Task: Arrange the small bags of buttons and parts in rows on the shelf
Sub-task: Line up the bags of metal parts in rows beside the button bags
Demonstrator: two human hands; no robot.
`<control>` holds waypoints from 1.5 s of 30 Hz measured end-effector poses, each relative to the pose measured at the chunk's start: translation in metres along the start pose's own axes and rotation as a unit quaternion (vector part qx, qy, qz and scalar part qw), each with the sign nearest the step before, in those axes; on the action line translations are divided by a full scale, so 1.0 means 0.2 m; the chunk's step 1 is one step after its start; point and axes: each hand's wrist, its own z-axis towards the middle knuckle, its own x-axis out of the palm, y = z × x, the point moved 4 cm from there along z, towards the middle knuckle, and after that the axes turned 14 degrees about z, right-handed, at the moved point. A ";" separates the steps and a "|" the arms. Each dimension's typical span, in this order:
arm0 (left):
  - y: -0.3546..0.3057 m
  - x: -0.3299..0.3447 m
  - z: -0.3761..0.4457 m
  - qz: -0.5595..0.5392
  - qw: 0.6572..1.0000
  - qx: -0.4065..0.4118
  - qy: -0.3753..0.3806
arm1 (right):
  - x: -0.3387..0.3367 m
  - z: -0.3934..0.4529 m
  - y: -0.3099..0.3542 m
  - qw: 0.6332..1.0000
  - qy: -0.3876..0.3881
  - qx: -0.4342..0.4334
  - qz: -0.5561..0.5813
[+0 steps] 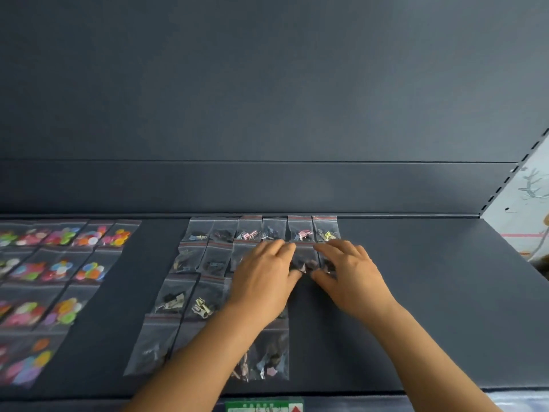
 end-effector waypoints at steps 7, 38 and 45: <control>0.27 -0.05 -0.30 0.009 0.995 -0.099 0.013 | 0.17 -0.08 0.28 0.993 0.084 -0.066 -0.049; 2.09 -0.33 -2.06 0.059 0.921 -0.385 -0.003 | 1.67 -0.54 2.38 0.910 0.271 -0.313 0.005; 2.40 -0.37 -2.22 0.069 0.902 -0.425 -0.020 | 1.88 -0.50 2.70 0.888 0.288 -0.359 0.002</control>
